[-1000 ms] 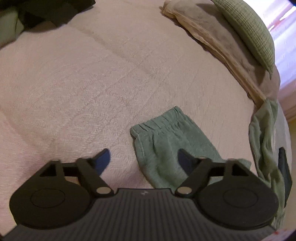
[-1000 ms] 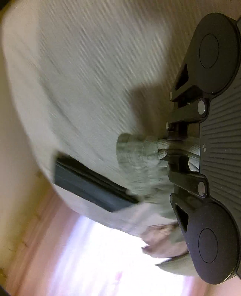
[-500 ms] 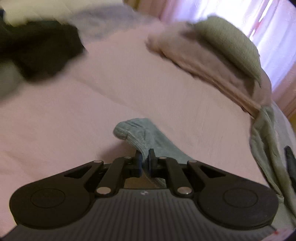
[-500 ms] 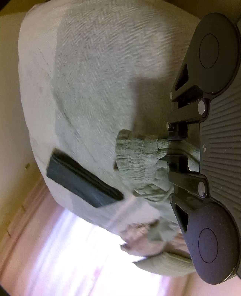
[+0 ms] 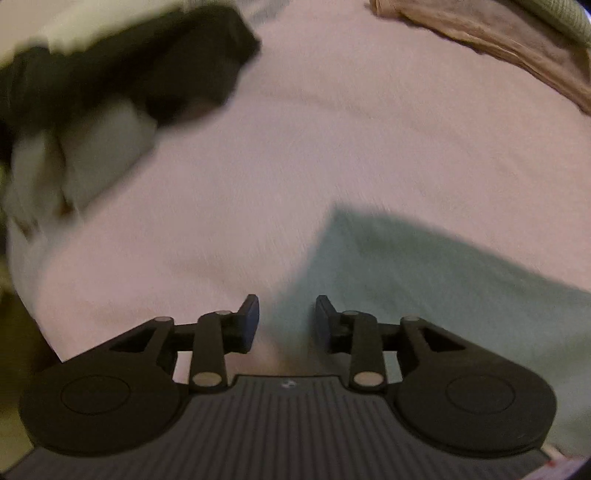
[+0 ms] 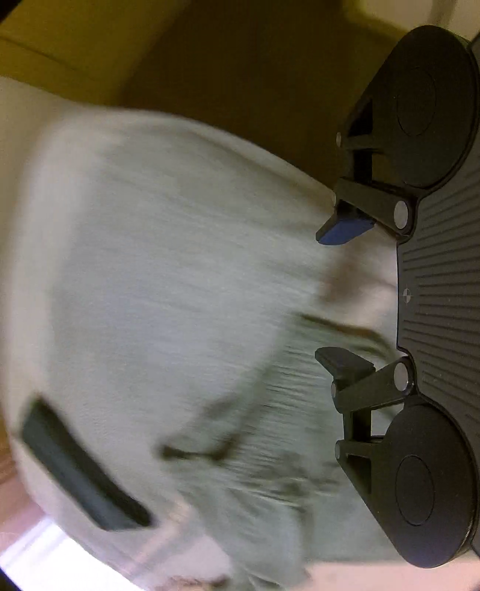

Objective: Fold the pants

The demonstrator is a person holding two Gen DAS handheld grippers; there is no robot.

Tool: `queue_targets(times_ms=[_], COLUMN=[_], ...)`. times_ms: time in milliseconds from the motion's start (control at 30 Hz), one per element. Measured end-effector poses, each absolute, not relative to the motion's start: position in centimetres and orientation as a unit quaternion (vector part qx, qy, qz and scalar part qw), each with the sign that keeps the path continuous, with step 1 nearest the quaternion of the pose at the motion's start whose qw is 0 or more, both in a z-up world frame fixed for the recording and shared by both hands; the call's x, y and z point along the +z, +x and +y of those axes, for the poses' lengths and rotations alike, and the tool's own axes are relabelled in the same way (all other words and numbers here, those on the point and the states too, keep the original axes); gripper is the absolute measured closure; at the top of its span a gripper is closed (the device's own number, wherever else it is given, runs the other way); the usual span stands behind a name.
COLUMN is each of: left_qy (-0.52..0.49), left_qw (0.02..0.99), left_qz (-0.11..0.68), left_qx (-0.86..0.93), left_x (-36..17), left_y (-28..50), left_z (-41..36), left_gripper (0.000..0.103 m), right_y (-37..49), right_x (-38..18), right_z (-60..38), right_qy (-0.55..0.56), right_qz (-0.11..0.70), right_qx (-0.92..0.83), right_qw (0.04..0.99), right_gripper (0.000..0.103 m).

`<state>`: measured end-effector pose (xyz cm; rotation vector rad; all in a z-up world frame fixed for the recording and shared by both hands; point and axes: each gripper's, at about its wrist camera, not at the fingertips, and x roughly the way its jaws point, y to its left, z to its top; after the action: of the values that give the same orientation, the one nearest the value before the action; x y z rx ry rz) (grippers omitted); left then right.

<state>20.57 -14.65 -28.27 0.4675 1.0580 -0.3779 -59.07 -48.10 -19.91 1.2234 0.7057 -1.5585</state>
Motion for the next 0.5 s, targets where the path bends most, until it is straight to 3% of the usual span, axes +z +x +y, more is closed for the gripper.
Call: queue_targets(times_ms=[100,167,233,400,500], left_qy=[0.204,0.196,0.175,0.145,0.152], left_qw=[0.834,0.821,0.786,0.7,0.663], left_qz=[0.465,0.45,0.453,0.42,0.377], left_qx=[-0.216,-0.291,-0.383,-0.559,-0.629], left_x=[-27.7,-28.6,-30.0,-32.2,-33.1], left_y=[24.0,25.5,25.8,22.0,17.8], left_z=[-20.3,-27.4,-35.7,-56.1,-64.9], left_gripper=[0.073,0.07,0.058,0.051,0.034], right_y=[-57.7,-55.9,-53.6,-51.2,-51.2], right_x=[-18.5,-18.9,-20.2,-23.4,-24.5], right_z=[-51.1,-53.2,-55.5,-60.9,-63.4], right_qy=[0.479,0.483,0.479,0.499,0.494], right_qz=[0.232,0.194,0.185,0.163,0.168], right_qx=[-0.666,-0.656,-0.651,-0.64,-0.64], right_qw=[0.523,0.547,0.559,0.561,0.565], right_gripper=[0.043,0.043,0.043,0.043,0.043])
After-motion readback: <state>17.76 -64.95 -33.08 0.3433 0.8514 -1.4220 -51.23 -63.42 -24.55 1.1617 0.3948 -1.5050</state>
